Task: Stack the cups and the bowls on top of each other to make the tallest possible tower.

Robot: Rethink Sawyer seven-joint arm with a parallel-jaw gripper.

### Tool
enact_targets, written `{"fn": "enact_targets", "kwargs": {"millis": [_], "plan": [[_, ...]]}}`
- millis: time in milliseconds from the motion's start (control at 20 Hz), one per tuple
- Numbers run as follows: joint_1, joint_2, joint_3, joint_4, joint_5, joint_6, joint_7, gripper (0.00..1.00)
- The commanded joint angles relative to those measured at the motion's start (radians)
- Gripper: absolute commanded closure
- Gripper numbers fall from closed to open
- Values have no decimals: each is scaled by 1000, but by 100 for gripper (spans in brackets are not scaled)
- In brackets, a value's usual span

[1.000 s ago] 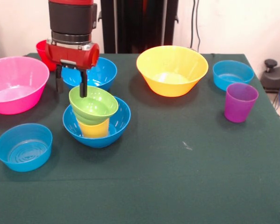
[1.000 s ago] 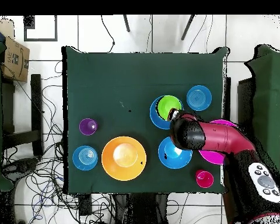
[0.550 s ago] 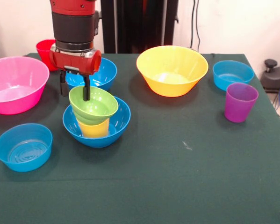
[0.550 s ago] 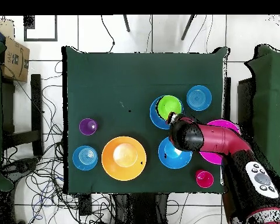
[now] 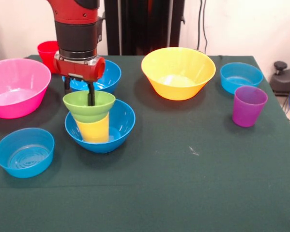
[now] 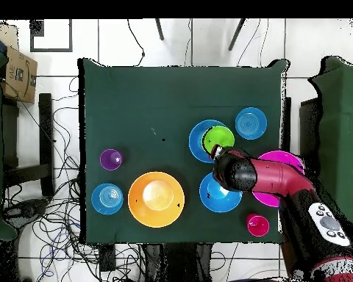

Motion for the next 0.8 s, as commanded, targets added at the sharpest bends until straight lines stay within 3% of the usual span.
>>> {"fn": "enact_targets", "kwargs": {"millis": [50,500,800], "plan": [[-15,41,36,-61,-68,-20,-38,0],[3,22,33,-46,-55,-14,-14,0],[60,-69,33,-19,5,70,22,0]]}}
